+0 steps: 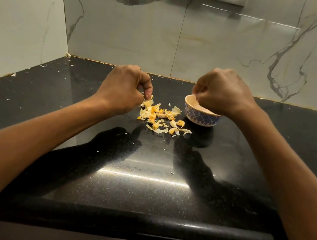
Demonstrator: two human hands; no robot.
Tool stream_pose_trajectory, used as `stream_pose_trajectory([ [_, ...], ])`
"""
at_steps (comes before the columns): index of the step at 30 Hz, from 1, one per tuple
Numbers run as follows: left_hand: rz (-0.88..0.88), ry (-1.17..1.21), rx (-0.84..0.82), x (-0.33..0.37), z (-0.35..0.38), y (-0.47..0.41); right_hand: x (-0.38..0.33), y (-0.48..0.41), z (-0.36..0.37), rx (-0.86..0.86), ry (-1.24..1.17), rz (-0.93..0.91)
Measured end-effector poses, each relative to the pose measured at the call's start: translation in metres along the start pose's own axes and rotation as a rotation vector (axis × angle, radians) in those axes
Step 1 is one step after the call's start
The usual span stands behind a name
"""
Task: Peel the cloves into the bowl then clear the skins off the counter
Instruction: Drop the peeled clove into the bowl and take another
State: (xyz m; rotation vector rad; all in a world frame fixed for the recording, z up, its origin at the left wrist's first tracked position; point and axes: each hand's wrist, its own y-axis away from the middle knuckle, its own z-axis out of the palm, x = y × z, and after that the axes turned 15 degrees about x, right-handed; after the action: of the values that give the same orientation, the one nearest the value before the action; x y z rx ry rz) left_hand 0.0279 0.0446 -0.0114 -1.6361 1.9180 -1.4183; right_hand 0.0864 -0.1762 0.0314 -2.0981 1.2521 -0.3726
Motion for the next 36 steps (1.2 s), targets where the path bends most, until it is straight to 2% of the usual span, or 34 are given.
stream_pose_trajectory([
  [2,-0.004,-0.026,-0.002,-0.001,0.000,0.000,-0.010,0.004,0.003,0.039,-0.135,-0.113],
  [4,-0.011,-0.062,-0.004,-0.001,0.000,0.000,-0.023,0.009,0.007,-0.029,-0.232,-0.218],
  [7,-0.013,-0.115,0.014,0.002,-0.002,0.000,-0.033,0.017,0.021,-0.089,-0.224,-0.324],
  [15,-0.020,-0.089,0.042,0.004,-0.004,-0.002,-0.035,0.023,0.043,-0.146,-0.086,-0.372],
  [24,-0.004,-0.094,0.027,0.002,-0.002,-0.003,-0.034,0.019,0.047,-0.110,-0.034,-0.385],
  [36,0.002,-0.043,0.010,-0.001,0.002,-0.002,-0.039,0.019,0.046,-0.179,-0.002,-0.404],
])
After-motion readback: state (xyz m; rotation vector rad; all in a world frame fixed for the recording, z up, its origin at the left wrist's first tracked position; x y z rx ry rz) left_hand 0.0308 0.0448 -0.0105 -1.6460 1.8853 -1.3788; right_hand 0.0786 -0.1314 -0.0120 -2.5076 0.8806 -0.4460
